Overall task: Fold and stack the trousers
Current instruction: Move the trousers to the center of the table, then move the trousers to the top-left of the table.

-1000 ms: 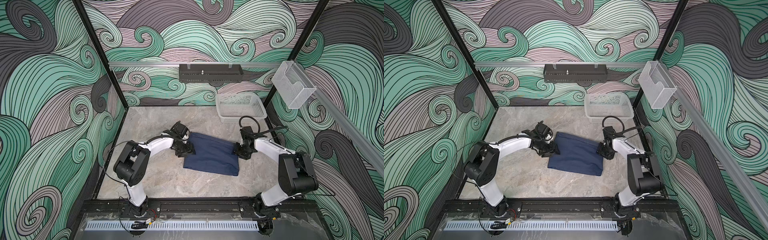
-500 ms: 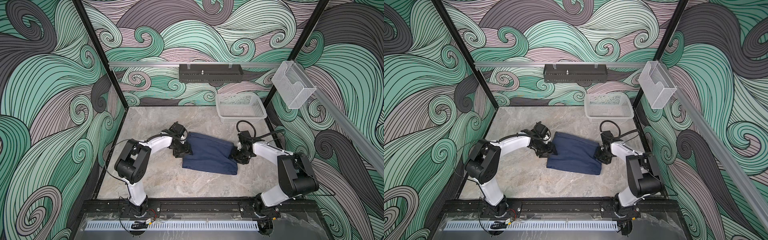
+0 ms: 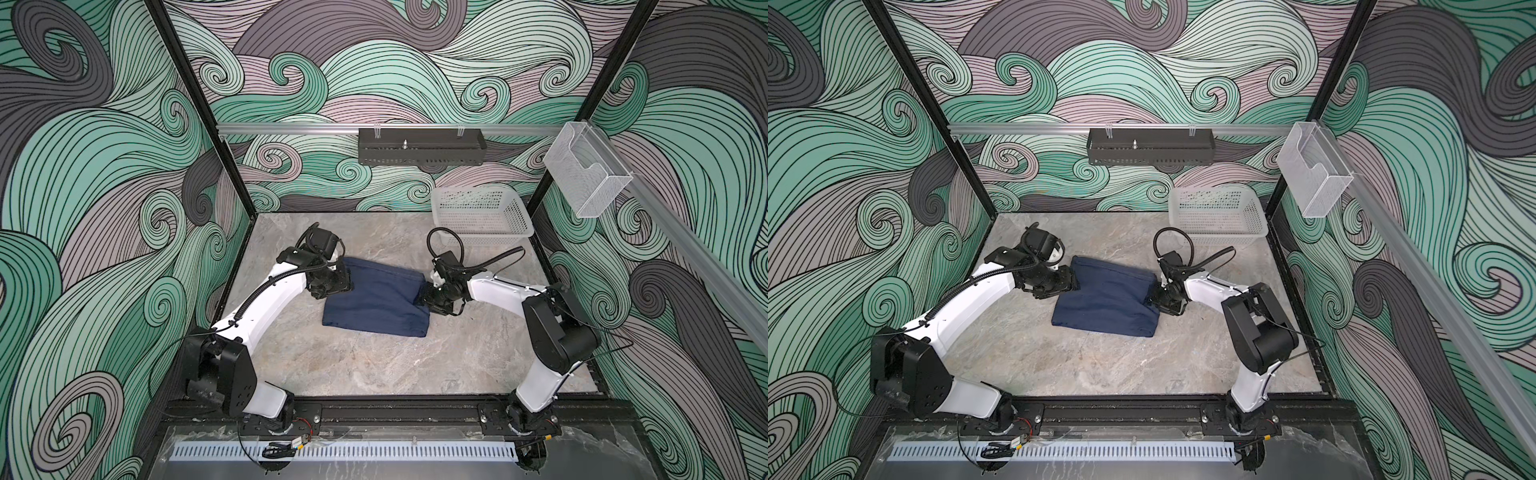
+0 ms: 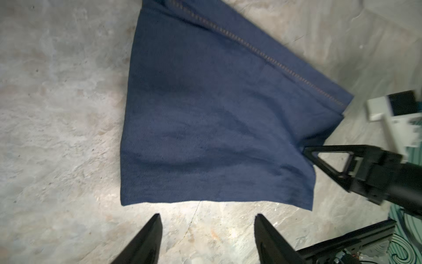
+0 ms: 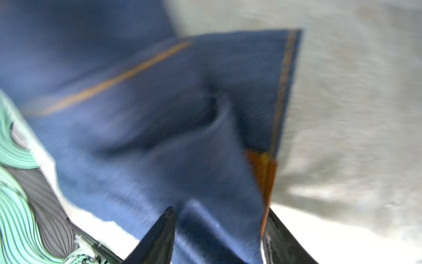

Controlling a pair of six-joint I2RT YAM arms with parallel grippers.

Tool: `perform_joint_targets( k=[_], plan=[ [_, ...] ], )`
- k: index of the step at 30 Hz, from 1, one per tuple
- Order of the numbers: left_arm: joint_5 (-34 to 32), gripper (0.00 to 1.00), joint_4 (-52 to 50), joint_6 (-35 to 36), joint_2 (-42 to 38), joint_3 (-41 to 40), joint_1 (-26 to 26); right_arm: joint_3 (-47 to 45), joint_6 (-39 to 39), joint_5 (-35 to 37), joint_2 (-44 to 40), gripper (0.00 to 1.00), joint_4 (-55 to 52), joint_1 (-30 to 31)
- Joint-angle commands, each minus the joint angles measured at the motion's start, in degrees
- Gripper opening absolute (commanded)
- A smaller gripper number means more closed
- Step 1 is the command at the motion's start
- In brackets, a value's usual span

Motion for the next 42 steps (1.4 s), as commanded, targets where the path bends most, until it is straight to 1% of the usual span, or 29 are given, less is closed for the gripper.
perform_joint_targets(
  k=[1,3,5,8,10,12,17,19,21,22,23,30,34,37,40,42],
  plan=[
    [-3.0,0.68,-1.7,-2.4,0.8,-2.8,-0.9,1.9,-1.4,4.0,-8.4,0.67,-5.0,0.6],
    [-4.5,0.70,-0.5,-3.9,2.0,-3.2,-2.8,1.9,-3.8,9.0,-13.3,0.80,-8.9,0.5],
    [-5.3,0.72,0.9,-5.2,3.8,-2.7,-5.4,1.0,-5.8,12.3,-17.4,0.99,-11.5,0.1],
    [-5.8,0.76,3.2,-6.5,7.8,-1.4,-10.2,-1.7,-7.4,14.4,-23.1,1.00,-13.4,-1.6],
    [-8.4,0.80,2.6,-7.4,11.6,0.4,-13.4,-3.9,-8.1,14.5,-26.5,0.99,-14.0,-3.2],
    [-9.8,0.81,2.8,-8.3,15.2,1.7,-15.4,-5.5,-8.5,14.6,-29.3,0.99,-14.5,-4.6],
    [-14.1,0.82,3.0,-10.3,24.4,5.0,-17.9,-8.1,-9.0,13.7,-32.9,0.99,-15.2,-6.6],
    [-16.8,0.81,1.7,-10.9,28.4,6.6,-17.9,-8.5,-9.1,13.5,-33.4,0.99,-15.2,-7.1],
    [-21.2,0.81,-1.0,-10.7,31.5,8.7,-17.8,-8.5,-9.2,13.3,-33.8,0.99,-15.2,-7.4],
    [-23.4,0.81,-2.4,-10.4,32.7,9.7,-17.3,-8.4,-9.4,13.2,-33.8,0.99,-15.2,-7.7],
    [-24.2,0.81,-3.4,-9.8,33.7,10.6,-16.5,-8.4,-9.4,13.2,-34.0,0.99,-15.2,-7.8],
    [-24.4,0.81,-7.4,-3.6,37.5,16.4,-5.3,-7.6,-10.1,12.6,-34.3,0.98,-14.8,-9.9],
    [-22.4,0.81,-10.1,-0.8,40.3,22.0,1.1,-7.5,-10.2,11.5,-33.8,0.99,-13.7,-11.1],
    [-20.7,0.80,-12.5,-0.1,43.3,27.0,5.1,-7.3,-10.4,10.5,-33.0,0.98,-13.1,-11.8],
    [-19.6,0.80,-14.3,0.6,45.6,31.1,8.0,-6.9,-10.9,9.7,-32.0,0.98,-12.8,-12.6],
    [-17.8,0.80,-14.7,2.0,45.7,32.8,9.0,-6.8,-11.3,9.1,-31.5,0.98,-12.8,-13.3]
  ],
)
